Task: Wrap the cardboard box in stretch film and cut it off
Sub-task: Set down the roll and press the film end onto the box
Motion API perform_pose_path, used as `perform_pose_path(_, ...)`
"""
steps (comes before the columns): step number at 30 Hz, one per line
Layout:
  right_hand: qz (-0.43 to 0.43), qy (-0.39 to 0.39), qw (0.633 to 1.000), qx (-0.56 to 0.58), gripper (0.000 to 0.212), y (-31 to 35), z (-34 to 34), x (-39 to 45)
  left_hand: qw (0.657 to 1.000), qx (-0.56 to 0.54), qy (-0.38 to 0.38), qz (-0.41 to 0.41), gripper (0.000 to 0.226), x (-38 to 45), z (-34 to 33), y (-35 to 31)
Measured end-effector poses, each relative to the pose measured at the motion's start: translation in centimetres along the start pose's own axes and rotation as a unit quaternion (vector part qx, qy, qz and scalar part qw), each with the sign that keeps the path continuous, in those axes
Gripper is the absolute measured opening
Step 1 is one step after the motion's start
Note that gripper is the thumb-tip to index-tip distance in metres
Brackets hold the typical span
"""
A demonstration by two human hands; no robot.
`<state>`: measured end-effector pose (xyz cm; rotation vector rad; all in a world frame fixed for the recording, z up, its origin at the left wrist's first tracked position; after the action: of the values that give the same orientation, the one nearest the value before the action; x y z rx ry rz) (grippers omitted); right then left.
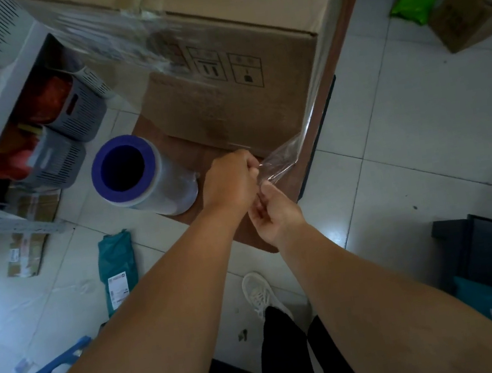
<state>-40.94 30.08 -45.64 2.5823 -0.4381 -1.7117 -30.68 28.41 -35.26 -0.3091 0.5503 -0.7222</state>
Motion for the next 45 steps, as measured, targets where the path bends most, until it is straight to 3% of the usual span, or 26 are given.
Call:
perform_pose_path(13, 0.057, -0.020, 0.998, 0.019, 0.014, 1.3, -5.3, 2.4, 0.998, 0.055, -0.004, -0.040, 0.022, 4.2, 2.5, -0.1)
perform_pose_path(24, 0.080, -0.086, 0.988, -0.096, 0.029, 1.7, -4.5, 2.5, 0.993, 0.102, -0.055, -0.019, 0.041, 5.5, 4.1, 1.0)
perform_pose_path(31, 0.110, -0.099, 0.978, -0.147, 0.009, 3.2, -2.5, 1.7, 0.999, -0.008, -0.044, 0.028, 0.038, 5.2, 3.1, 2.9)
perform_pose_path(35, 0.146, -0.108, 0.962, -0.205, 0.015, 4.2, -1.2, 0.9, 0.981, -0.155, -0.048, 0.108, 0.030, 4.6, 2.3, 4.9)
perform_pose_path(37, 0.196, -0.102, 0.936, -0.275, 0.024, 5.1, -1.2, 0.5, 0.963, -0.227, -0.021, 0.146, 0.020, 4.4, 0.6, 5.6)
perform_pose_path(39, 0.257, -0.097, 0.872, -0.405, 0.030, 6.4, -1.8, -0.4, 0.920, -0.345, 0.006, 0.187, 0.024, 3.9, -1.2, 5.9)
perform_pose_path(41, 0.298, -0.093, 0.766, -0.562, 0.034, 7.5, -3.2, -2.4, 0.840, -0.490, 0.039, 0.232, 0.023, 2.8, -2.8, 5.3)
perform_pose_path(43, 0.321, -0.066, 0.660, -0.676, 0.041, 8.1, -5.1, -4.2, 0.744, -0.605, 0.081, 0.271, 0.042, 1.7, -4.0, 4.3)
perform_pose_path(45, 0.316, -0.051, 0.582, -0.747, 0.045, 8.5, -6.6, -5.1, 0.667, -0.682, 0.110, 0.278, 0.059, 1.2, -4.9, 3.5)
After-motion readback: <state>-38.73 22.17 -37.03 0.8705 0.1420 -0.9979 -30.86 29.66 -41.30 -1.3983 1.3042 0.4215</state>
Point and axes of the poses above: each hand's wrist, its own x-axis towards the middle knuckle, its own z-axis out of the back of the hand, y = z × x, the point moved 8 cm from there along x, towards the middle knuckle, and after that the axes turned 4 degrees about y, right-handed, at the moved point
